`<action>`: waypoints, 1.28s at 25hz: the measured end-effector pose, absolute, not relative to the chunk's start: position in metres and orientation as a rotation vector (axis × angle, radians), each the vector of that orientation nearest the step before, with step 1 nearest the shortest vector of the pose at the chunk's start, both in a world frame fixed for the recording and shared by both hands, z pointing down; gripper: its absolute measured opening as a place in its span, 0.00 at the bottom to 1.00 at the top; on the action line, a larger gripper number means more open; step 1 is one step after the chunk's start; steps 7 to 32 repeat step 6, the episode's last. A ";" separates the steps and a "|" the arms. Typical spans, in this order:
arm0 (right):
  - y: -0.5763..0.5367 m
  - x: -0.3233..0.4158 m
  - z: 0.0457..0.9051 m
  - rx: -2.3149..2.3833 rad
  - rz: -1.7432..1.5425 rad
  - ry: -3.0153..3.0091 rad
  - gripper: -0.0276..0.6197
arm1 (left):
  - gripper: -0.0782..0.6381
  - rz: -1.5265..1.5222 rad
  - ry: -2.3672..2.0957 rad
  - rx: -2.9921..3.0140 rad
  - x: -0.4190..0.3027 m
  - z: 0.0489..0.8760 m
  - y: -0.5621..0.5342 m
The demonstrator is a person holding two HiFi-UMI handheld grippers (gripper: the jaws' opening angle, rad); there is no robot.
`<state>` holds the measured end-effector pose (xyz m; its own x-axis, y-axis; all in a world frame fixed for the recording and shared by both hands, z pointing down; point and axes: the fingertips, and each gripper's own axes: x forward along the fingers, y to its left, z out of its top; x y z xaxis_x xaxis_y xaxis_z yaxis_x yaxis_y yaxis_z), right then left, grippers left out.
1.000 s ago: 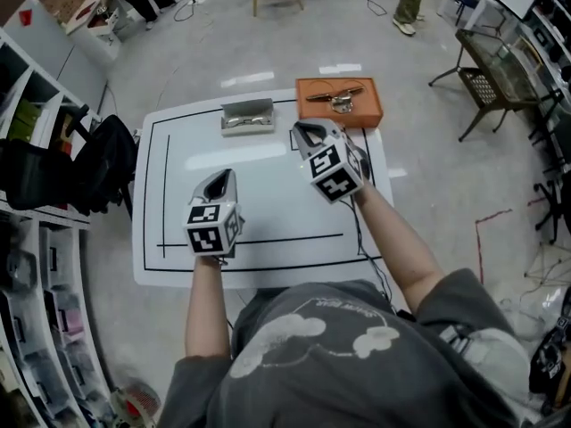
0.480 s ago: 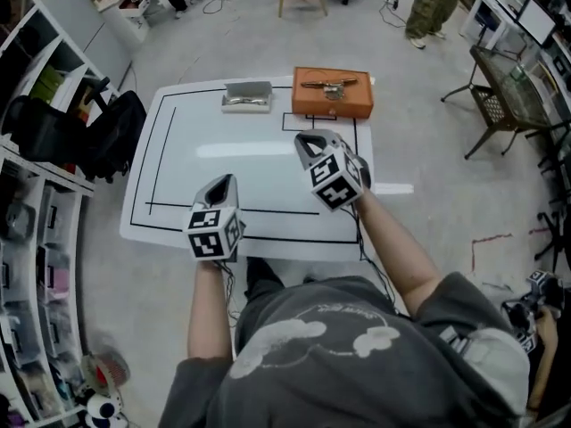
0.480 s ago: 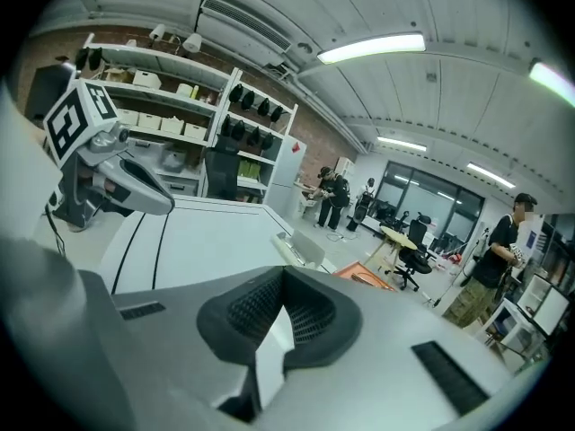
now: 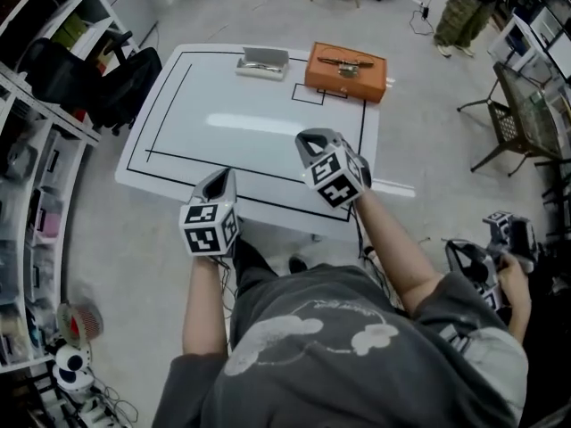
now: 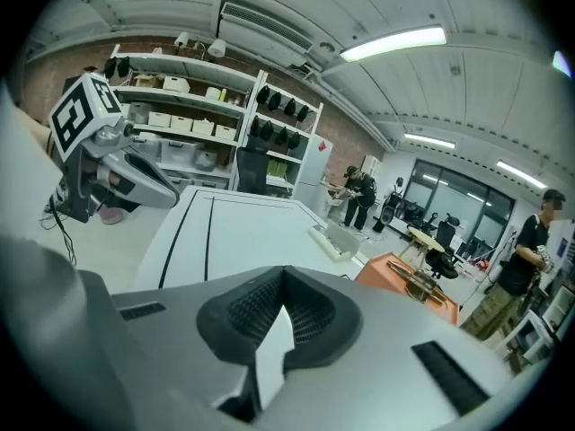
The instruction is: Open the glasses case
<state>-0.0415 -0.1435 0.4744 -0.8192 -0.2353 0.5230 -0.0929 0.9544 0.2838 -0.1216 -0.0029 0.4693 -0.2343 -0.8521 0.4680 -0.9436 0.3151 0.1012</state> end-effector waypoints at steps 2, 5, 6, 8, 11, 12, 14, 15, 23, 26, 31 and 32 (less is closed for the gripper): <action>-0.136 -0.042 0.482 0.211 -0.322 -2.527 0.04 | 0.11 0.281 -2.155 1.567 -0.120 0.476 0.006; -0.127 -0.039 0.495 0.189 -0.324 -2.540 0.04 | 0.11 0.285 -2.173 1.549 -0.114 0.488 0.015; -0.125 -0.039 0.499 0.183 -0.326 -2.545 0.04 | 0.11 0.286 -2.179 1.544 -0.112 0.492 0.018; -0.125 -0.039 0.499 0.183 -0.326 -2.545 0.04 | 0.11 0.286 -2.179 1.544 -0.112 0.492 0.018; -0.125 -0.039 0.499 0.183 -0.326 -2.545 0.04 | 0.11 0.286 -2.179 1.544 -0.112 0.492 0.018; -0.125 -0.039 0.499 0.183 -0.326 -2.545 0.04 | 0.11 0.286 -2.179 1.544 -0.112 0.492 0.018; -0.125 -0.039 0.499 0.183 -0.326 -2.545 0.04 | 0.11 0.286 -2.179 1.544 -0.112 0.492 0.018; -0.125 -0.039 0.499 0.183 -0.326 -2.545 0.04 | 0.11 0.286 -2.179 1.544 -0.112 0.492 0.018; -0.125 -0.039 0.499 0.183 -0.326 -2.545 0.04 | 0.11 0.286 -2.179 1.544 -0.112 0.492 0.018; -0.125 -0.039 0.499 0.183 -0.326 -2.545 0.04 | 0.11 0.286 -2.179 1.544 -0.112 0.492 0.018; -0.125 -0.039 0.499 0.183 -0.326 -2.545 0.04 | 0.11 0.286 -2.179 1.544 -0.112 0.492 0.018; -0.125 -0.039 0.499 0.183 -0.326 -2.545 0.04 | 0.11 0.286 -2.179 1.544 -0.112 0.492 0.018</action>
